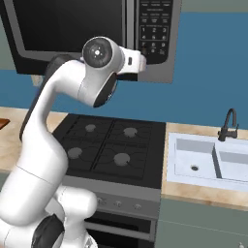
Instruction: Retrieve the reheated potato from the microwave, then place the potato, cheese, and condiment on the cutting board.
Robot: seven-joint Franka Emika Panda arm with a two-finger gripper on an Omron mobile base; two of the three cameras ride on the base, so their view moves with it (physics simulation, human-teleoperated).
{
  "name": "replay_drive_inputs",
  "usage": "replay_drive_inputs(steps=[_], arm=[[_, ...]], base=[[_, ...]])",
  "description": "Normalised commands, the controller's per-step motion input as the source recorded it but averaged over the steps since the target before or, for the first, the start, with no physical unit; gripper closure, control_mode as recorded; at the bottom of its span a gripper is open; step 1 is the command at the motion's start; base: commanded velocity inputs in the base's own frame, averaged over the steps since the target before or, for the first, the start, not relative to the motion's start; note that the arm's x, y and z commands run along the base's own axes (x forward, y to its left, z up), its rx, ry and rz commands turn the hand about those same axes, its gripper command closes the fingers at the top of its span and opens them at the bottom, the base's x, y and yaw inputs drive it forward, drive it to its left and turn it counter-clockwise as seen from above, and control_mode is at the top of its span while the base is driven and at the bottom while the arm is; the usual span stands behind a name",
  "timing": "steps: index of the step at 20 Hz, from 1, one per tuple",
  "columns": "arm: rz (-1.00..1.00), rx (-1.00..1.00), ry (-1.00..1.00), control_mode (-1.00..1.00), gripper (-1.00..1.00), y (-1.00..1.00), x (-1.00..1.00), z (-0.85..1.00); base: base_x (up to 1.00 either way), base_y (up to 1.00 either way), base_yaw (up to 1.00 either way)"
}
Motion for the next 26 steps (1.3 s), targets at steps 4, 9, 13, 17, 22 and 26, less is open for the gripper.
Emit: replay_drive_inputs(steps=[4,9,13,17,22,26], arm=[[0.0,0.02,0.0,-1.0,-1.0,0.0,0.19,0.61],[0.0,0.0,0.0,-1.0,-1.0,0.0,0.28,0.48],[0.0,0.02,0.0,-1.0,-1.0,0.0,0.33,0.29],[0.0,0.01,0.0,-1.0,-1.0,0.0,0.48,0.11],[0.0,0.0,0.0,-1.0,-1.0,0.0,0.41,0.05],[0.0,0.0,0.0,-1.0,-1.0,0.0,0.37,0.0]], base=[[0.0,0.0,0.0],[0.0,0.0,0.0],[0.0,0.0,0.0],[0.0,0.0,0.0],[0.0,0.0,0.0],[0.0,0.0,0.0]])
